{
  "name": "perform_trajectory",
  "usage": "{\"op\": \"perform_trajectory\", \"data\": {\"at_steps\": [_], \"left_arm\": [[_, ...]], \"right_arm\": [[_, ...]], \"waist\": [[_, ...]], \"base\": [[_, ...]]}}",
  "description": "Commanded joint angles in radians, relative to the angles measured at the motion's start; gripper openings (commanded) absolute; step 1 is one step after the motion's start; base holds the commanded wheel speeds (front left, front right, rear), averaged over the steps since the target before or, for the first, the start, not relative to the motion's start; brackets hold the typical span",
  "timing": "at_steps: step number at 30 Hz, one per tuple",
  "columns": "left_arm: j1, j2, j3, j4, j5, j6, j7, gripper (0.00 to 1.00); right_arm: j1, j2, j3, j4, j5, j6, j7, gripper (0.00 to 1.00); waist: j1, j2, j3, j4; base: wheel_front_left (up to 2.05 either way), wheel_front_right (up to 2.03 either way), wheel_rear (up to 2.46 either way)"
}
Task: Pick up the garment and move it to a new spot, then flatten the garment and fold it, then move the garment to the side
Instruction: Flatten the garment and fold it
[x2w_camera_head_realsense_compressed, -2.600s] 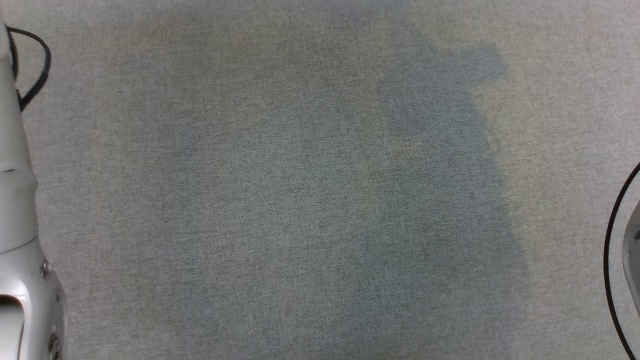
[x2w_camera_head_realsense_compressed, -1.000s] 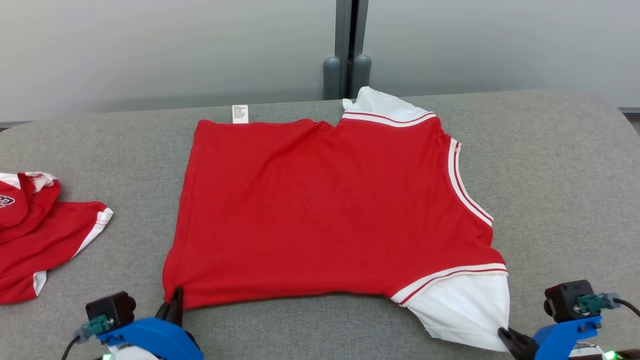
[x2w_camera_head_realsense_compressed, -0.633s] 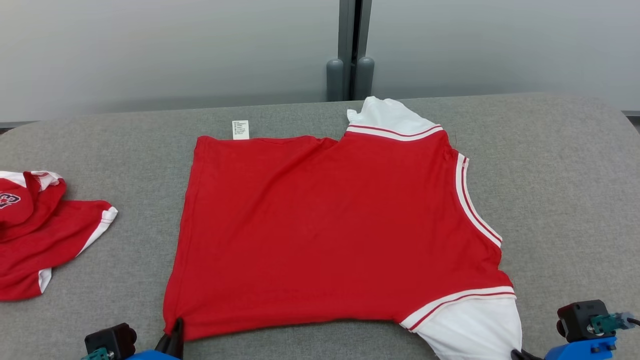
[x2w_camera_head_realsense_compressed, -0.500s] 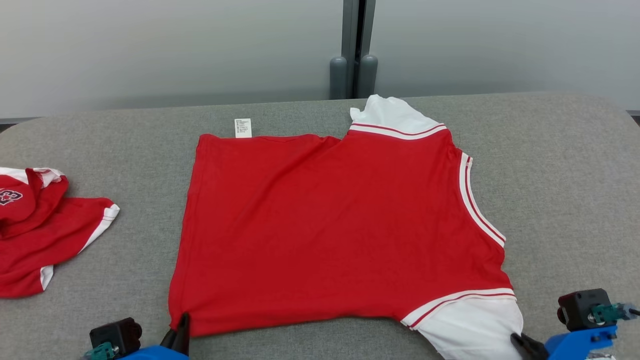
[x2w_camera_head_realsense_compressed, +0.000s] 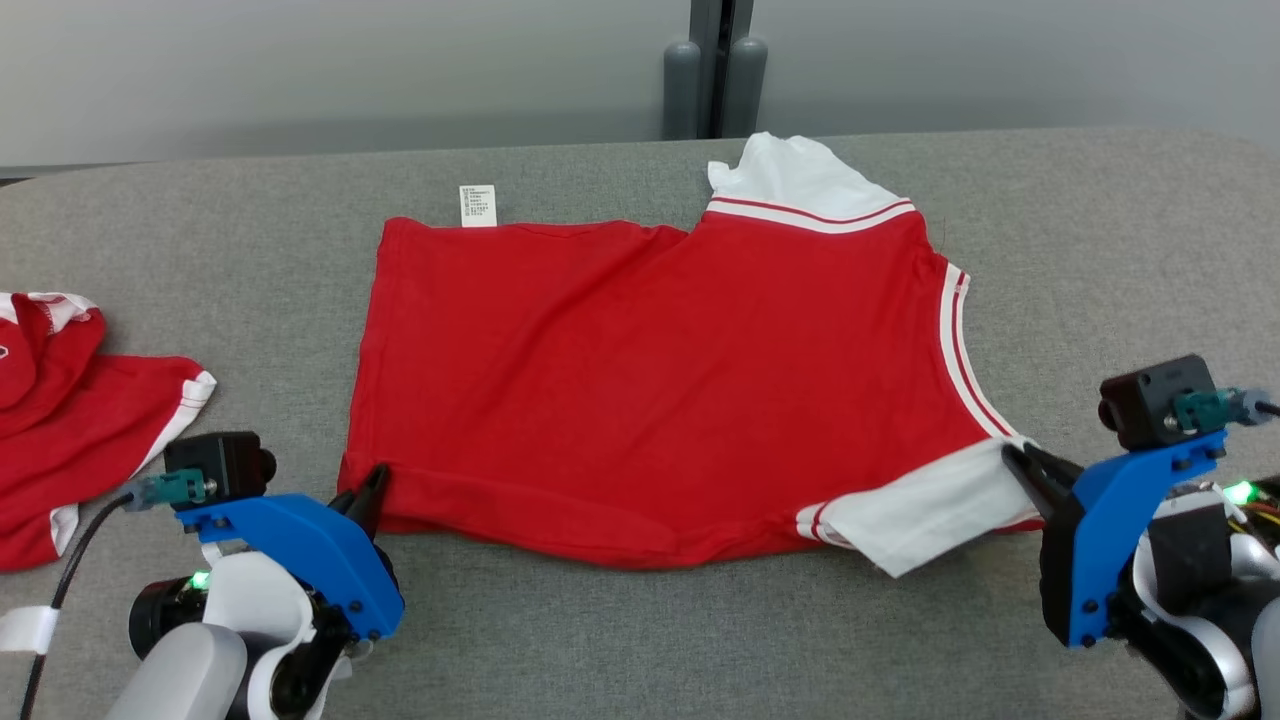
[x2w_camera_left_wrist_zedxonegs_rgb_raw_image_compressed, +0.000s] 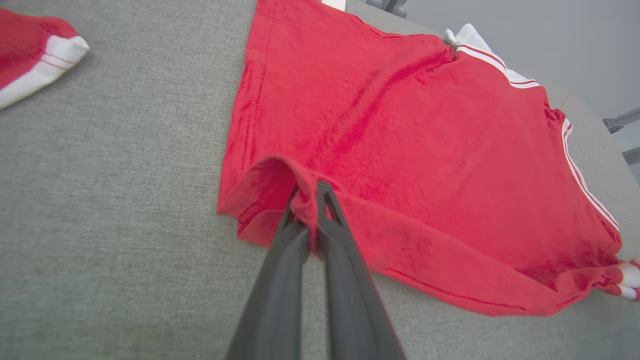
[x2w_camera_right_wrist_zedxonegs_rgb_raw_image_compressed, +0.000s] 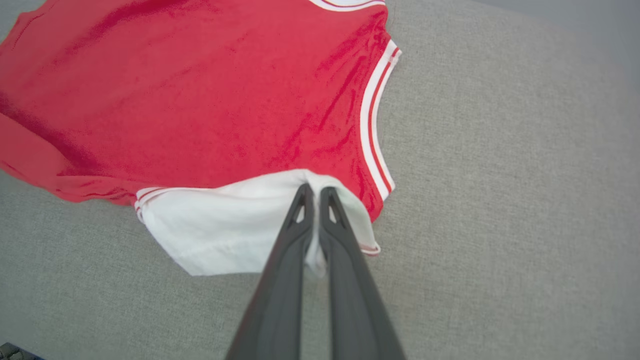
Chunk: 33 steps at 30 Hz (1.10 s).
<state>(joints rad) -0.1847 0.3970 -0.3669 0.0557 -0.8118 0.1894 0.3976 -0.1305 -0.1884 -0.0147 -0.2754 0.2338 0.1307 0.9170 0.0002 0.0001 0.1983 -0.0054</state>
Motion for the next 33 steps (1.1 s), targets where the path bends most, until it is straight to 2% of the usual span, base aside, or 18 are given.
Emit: {"op": "perform_trajectory", "data": {"at_steps": [1, 8, 20, 21, 22, 23, 24, 25, 33], "left_arm": [[-0.025, 0.002, 0.004, 0.002, -0.006, 0.0, 0.017, 0.0], [-0.112, 0.027, 0.018, 0.045, -0.029, 0.002, 0.085, 0.0], [-0.191, -0.01, 0.016, 0.141, -0.015, 0.003, 0.041, 0.0], [-0.197, -0.015, 0.017, 0.149, -0.018, -0.001, 0.037, 0.02], [-0.202, -0.018, 0.016, 0.156, -0.019, -0.005, 0.034, 0.22], [-0.207, -0.022, 0.015, 0.164, -0.018, -0.005, 0.028, 0.37], [-0.212, -0.027, 0.014, 0.172, -0.015, -0.009, 0.021, 0.85], [-0.217, -0.034, 0.015, 0.179, -0.014, -0.013, 0.01, 1.0], [-0.183, -0.047, -0.007, 0.217, 0.027, -0.008, -0.068, 1.0]], "right_arm": [[-0.038, -0.01, 0.006, 0.014, 0.009, 0.0, -0.011, 0.0], [-0.182, -0.027, 0.028, 0.118, 0.032, 0.0, -0.075, 0.0], [-0.331, -0.06, 0.091, 0.254, 0.022, 0.0, -0.236, 0.0], [-0.337, -0.061, 0.095, 0.267, 0.021, 0.0, -0.249, 0.0], [-0.343, -0.062, 0.1, 0.279, 0.018, 0.0, -0.263, 0.0], [-0.354, -0.063, 0.102, 0.288, 0.013, 0.0, -0.282, 0.05], [-0.364, -0.058, 0.099, 0.3, 0.011, 0.0, -0.299, 0.46], [-0.371, -0.051, 0.095, 0.31, 0.008, 0.0, -0.319, 1.0], [-0.358, -0.038, 0.094, 0.366, 0.013, 0.0, -0.399, 1.0]], "waist": [[-0.0002, -0.0001, 0.009, 0.001], [-0.0002, -0.0001, 0.06, -0.009], [-0.0002, -0.0001, 0.112, 0.004], [-0.0002, -0.0001, 0.114, 0.005], [-0.0002, -0.0001, 0.115, 0.006], [-0.0002, -0.0001, 0.116, 0.008], [-0.0002, -0.0001, 0.117, 0.009], [-0.0002, -0.0001, 0.117, 0.011], [-0.0002, -0.0001, 0.081, 0.024]], "base": [[0.0, 0.0, 0.0], [0.0, 0.0, 0.0], [0.0, 0.0, 0.0], [0.0, 0.0, 0.0], [0.0, 0.0, 0.0], [0.0, 0.0, 0.0], [0.0, 0.0, 0.0], [0.0, 0.0, 0.0], [0.0, 0.0, 0.0]]}}
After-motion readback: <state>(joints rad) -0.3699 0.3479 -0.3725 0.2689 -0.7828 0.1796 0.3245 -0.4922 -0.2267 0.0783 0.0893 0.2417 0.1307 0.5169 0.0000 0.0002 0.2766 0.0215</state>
